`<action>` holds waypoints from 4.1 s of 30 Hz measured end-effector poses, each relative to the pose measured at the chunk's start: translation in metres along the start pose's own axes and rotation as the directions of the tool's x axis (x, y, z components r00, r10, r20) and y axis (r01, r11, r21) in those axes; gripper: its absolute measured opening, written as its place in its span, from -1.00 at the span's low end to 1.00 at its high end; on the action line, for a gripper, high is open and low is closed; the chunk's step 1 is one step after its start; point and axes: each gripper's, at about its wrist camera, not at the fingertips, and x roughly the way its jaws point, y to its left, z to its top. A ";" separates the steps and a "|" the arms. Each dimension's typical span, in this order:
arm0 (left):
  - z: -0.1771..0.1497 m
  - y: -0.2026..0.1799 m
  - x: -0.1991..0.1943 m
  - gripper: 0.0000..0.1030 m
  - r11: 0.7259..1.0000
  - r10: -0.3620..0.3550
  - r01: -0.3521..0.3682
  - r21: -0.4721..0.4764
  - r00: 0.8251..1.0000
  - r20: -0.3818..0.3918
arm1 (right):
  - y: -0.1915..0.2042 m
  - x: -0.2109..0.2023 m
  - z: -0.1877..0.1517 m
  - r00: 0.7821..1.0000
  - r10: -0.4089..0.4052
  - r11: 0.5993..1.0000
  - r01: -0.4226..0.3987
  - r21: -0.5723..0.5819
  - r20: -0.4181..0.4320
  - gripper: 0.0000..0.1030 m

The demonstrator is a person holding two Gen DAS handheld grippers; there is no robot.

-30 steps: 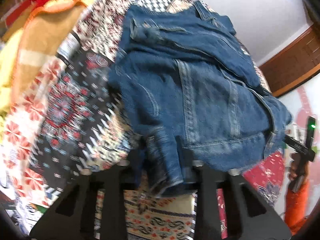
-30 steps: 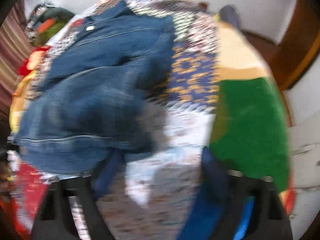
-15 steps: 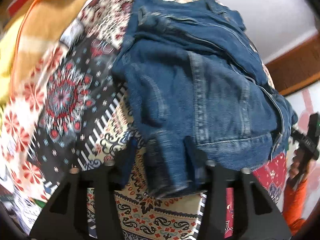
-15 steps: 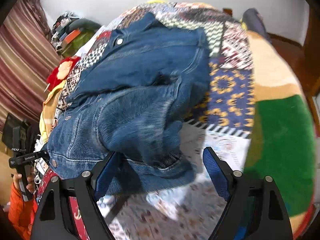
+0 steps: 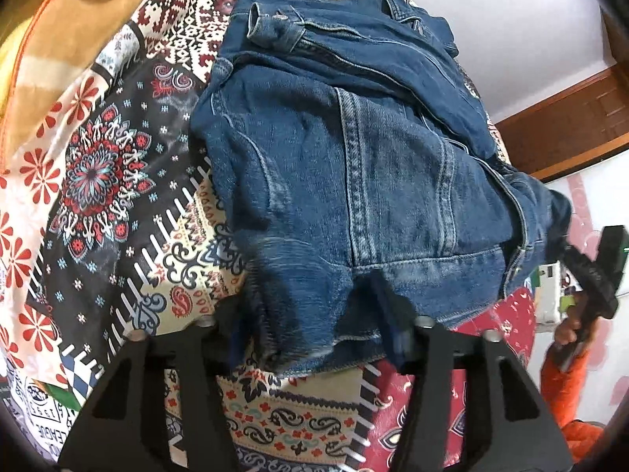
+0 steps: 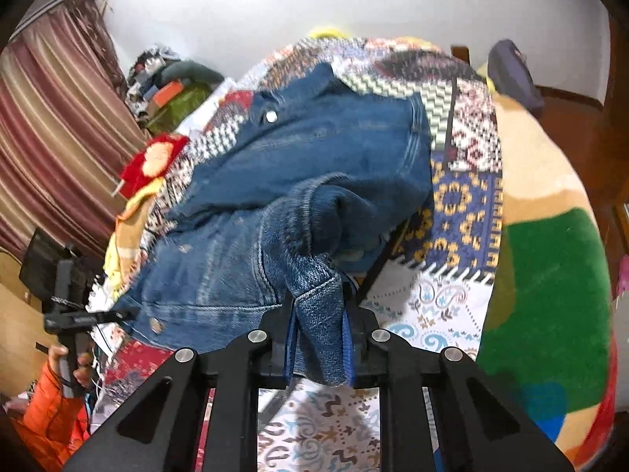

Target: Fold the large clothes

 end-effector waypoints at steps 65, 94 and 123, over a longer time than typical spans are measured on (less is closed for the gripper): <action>0.279 -0.064 -0.011 0.80 0.926 0.265 -0.341 0.160 0.891 0.369 | -0.067 0.078 0.208 0.974 -0.222 0.975 0.221 0.018 0.050 -0.69; 0.308 0.002 0.074 0.96 0.806 0.541 -0.587 0.079 0.784 0.304 | -0.014 0.243 0.266 0.984 -0.177 0.984 0.176 -0.035 -0.023 -0.70; 0.227 -0.089 0.069 0.96 0.911 0.194 -0.241 0.335 0.967 0.168 | 0.121 0.246 0.150 0.964 -0.152 0.892 0.039 -0.450 -0.217 -0.69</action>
